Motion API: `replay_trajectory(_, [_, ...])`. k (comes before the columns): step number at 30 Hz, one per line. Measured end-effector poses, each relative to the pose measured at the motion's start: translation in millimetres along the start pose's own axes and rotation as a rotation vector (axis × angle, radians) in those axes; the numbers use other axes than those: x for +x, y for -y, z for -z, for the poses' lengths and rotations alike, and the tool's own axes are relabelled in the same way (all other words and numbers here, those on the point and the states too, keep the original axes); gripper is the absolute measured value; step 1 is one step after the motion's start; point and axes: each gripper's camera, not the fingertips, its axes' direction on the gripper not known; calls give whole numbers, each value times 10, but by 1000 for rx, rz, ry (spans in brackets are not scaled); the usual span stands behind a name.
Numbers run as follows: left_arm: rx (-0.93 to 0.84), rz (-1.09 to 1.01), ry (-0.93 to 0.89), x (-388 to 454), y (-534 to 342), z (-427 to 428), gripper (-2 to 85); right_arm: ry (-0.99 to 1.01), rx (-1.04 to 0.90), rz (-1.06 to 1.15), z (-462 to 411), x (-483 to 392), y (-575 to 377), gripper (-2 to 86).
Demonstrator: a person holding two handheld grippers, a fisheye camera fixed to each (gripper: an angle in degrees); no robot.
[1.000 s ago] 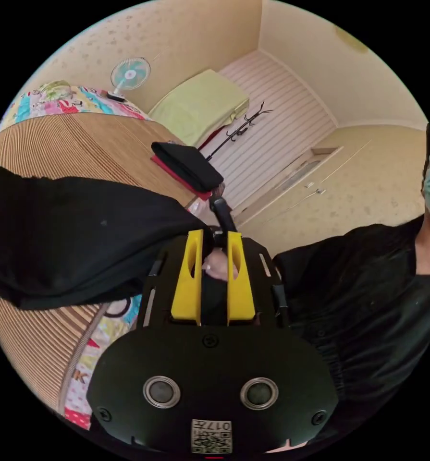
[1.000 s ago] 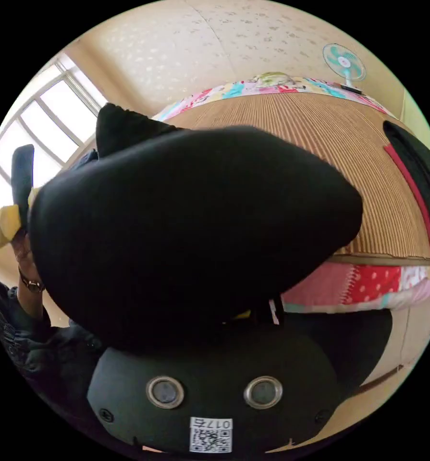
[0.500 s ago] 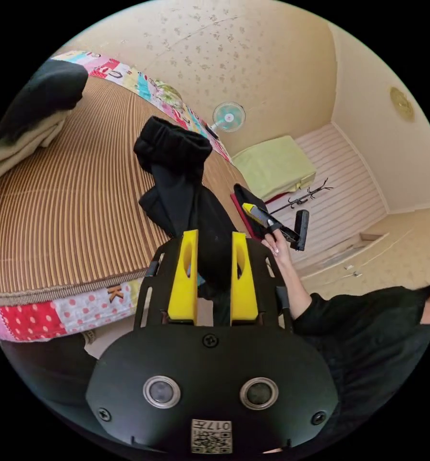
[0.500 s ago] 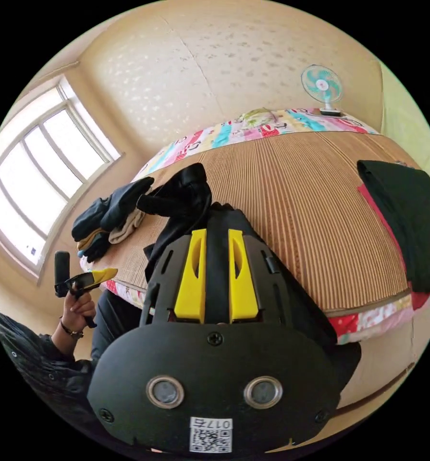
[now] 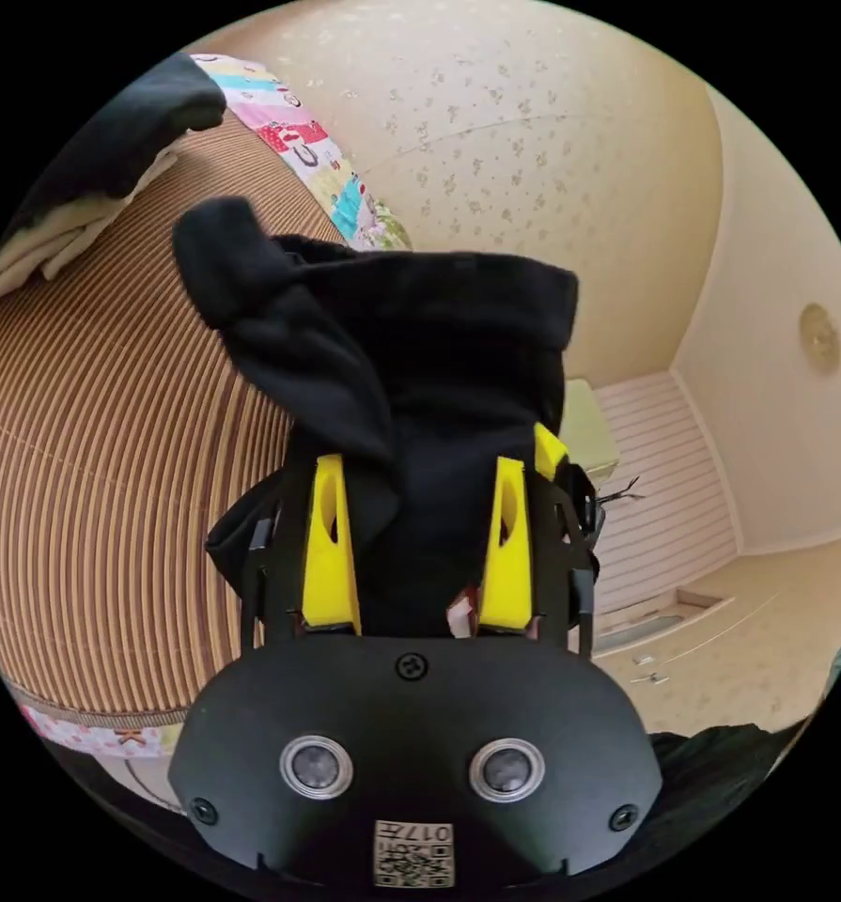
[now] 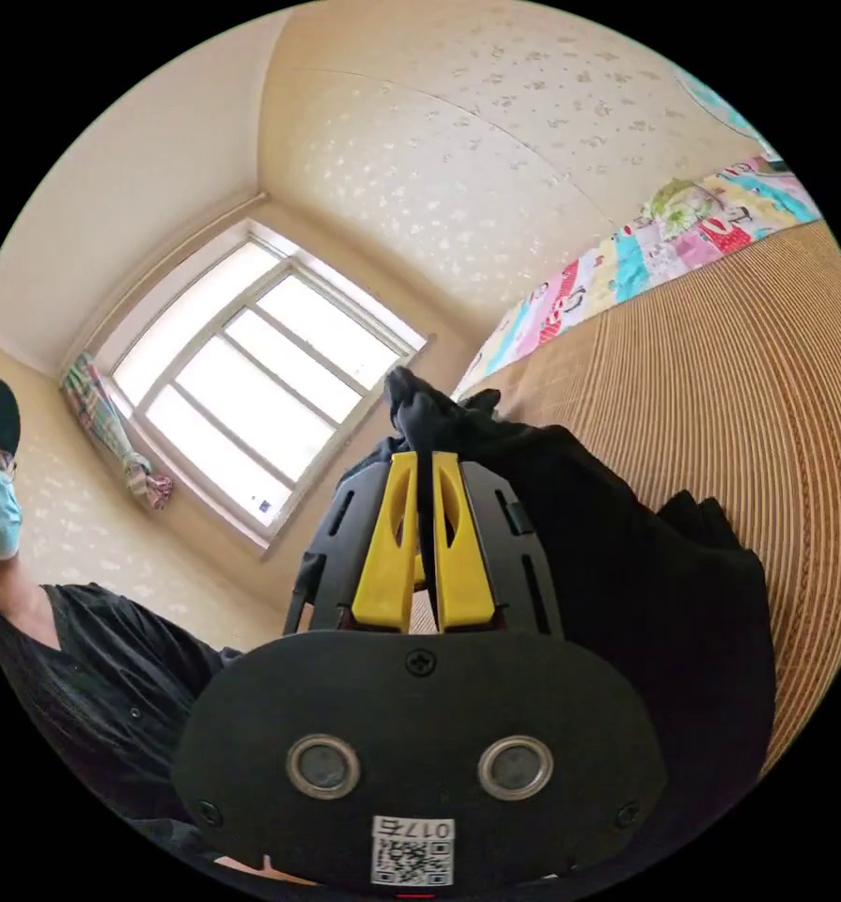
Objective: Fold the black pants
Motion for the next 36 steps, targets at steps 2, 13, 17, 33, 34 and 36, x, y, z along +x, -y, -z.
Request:
replay_trajectory(2, [106,65,-19,36,-76,308,155,12,19,123,301,-588,125,26])
replay_trajectory(13, [533,-683,-287,2299,-415,2004,32,-190,561,659,2687,-3423,298,23])
replay_trajectory(17, [551,-915,-357,3401,-531,2308,34,-313,808,719,3271,-4303,128,22])
replay_trajectory(33, [247,-597,461,4196,2325,-451,56,-1049,267,68,2119,-2190,4343,37])
replay_trajectory(34, [234,-560,493,3801,2384,-586,72,-1078,158,28,1864,-1733,4302,41])
replay_trajectory(36, [191,-626,469,3172,2264,-767,92,-1044,42,120,1441,-1208,3994,43])
